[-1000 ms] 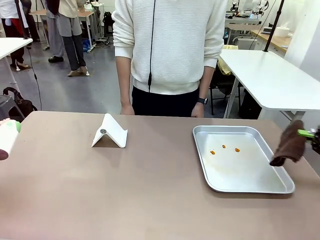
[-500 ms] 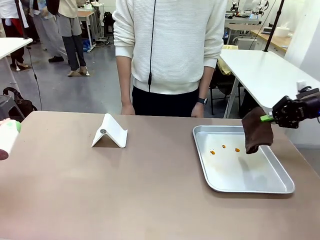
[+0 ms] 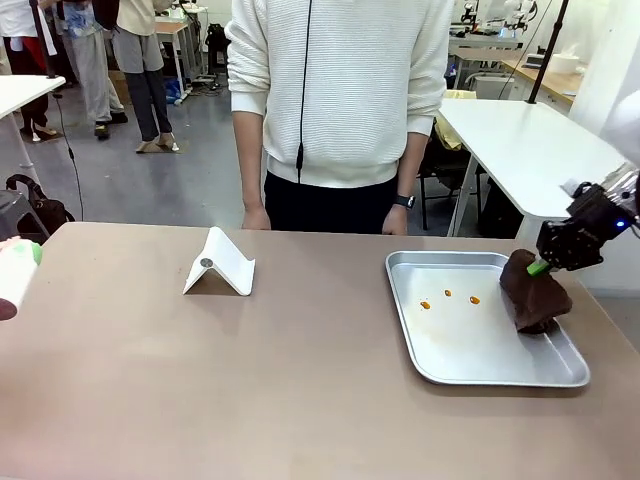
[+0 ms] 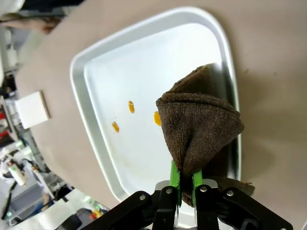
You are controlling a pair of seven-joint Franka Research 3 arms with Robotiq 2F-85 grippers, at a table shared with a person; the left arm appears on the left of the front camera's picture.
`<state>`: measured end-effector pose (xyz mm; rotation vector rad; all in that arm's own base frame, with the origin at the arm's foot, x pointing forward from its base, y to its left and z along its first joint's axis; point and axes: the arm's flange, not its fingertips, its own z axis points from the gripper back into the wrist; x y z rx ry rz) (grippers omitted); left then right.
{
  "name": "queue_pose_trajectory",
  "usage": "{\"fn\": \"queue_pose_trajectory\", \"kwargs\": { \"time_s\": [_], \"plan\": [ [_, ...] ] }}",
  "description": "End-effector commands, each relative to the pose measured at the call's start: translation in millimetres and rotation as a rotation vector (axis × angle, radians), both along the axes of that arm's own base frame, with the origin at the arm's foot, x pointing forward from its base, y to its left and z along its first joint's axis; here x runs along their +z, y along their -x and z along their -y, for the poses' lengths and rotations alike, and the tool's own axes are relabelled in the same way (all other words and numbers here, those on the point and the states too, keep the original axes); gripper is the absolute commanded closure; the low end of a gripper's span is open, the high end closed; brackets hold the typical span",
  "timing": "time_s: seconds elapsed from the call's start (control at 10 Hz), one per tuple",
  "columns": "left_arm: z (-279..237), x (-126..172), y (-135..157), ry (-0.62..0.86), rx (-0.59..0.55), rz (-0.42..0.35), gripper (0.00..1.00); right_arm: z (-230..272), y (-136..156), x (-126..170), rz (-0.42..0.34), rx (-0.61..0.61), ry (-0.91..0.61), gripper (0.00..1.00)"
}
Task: Clean the surface of the table.
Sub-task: Clean the area not pointed to by the person.
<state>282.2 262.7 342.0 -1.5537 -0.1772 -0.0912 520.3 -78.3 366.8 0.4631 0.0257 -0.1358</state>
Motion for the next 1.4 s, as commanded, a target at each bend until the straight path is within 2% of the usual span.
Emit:
{"fn": "queue_pose_trajectory", "kwargs": {
  "time_s": [0.0, 0.3, 0.5, 0.9, 1.3],
  "plan": [
    [1, 4, 2, 0.008, 0.001, 0.002, 0.78, -14, -12, -10, -0.017, 0.005, 0.009, 1.0],
    [1, 4, 2, 0.008, 0.001, 0.002, 0.78, -41, -18, -41, 0.014, 0.013, -0.067, 1.0],
    [1, 4, 2, 0.008, 0.001, 0.002, 0.78, -66, -23, -63, 0.035, 0.009, -0.168, 1.0],
    [1, 4, 2, 0.008, 0.001, 0.002, 0.78, -93, -24, -81, -0.042, 0.078, -0.36, 1.0],
    [1, 4, 2, 0.008, 0.001, 0.002, 0.78, -132, -21, -95, -0.074, 0.174, -0.397, 1.0]
  ]
}}
